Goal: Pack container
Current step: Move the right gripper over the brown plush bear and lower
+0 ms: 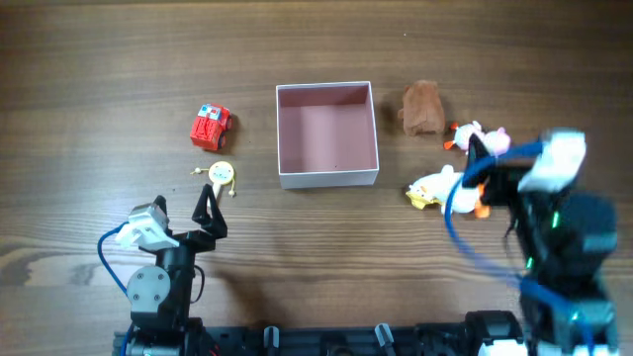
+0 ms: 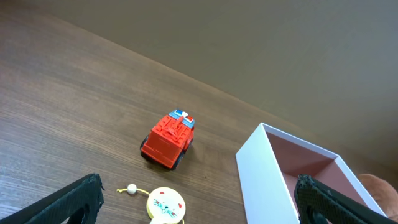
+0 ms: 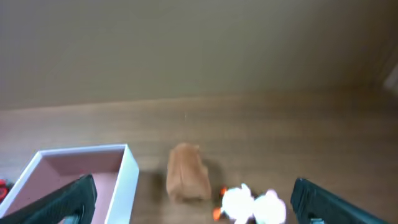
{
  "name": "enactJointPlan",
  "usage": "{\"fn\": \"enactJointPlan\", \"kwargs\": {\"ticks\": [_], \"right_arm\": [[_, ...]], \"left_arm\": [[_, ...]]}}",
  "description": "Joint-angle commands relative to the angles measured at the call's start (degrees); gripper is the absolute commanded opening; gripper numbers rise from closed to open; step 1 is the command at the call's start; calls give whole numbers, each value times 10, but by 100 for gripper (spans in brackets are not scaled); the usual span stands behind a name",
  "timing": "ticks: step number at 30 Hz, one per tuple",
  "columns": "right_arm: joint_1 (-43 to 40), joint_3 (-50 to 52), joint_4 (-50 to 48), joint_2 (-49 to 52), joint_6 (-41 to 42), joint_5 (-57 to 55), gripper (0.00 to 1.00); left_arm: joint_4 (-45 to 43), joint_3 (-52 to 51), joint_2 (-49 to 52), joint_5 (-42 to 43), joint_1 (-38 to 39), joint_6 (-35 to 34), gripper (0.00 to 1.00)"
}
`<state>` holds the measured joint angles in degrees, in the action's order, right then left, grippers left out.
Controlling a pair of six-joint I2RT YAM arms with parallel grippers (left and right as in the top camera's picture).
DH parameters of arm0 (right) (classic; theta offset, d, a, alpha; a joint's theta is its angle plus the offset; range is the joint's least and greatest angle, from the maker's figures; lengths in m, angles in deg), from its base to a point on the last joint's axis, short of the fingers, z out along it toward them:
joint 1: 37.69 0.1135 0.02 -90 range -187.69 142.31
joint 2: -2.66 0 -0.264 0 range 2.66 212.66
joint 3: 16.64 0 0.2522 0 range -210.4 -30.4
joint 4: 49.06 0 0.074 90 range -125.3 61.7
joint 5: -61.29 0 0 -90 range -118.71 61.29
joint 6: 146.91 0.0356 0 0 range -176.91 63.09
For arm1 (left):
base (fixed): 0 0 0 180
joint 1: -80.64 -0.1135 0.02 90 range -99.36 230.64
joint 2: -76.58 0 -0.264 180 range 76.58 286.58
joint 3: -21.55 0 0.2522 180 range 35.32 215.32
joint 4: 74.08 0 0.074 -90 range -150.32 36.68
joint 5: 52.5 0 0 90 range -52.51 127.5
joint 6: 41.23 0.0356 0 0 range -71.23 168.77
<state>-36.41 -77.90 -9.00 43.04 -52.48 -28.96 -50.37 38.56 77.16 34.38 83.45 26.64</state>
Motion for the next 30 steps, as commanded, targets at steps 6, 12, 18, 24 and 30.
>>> {"fn": "enactJointPlan", "kwargs": {"ticks": [6, 12, 18, 24, 30], "right_arm": [[-2, -254, 238, 319, -17, 20, 100], [-2, -253, 233, 419, -26, 24, 100], [0, -253, 190, 495, -103, 73, 99], [44, -252, 93, 540, -110, 48, 100], [100, -252, 7, 602, -102, -89, 100]], "left_arm": [[-3, -3, -2, -3, -5, 11, 100], [-3, -3, -2, -3, -5, 11, 100], [-3, -3, -2, -3, -5, 11, 100], [-3, -3, -2, -3, -5, 11, 100], [-3, -3, -2, -3, -5, 11, 100]]}}
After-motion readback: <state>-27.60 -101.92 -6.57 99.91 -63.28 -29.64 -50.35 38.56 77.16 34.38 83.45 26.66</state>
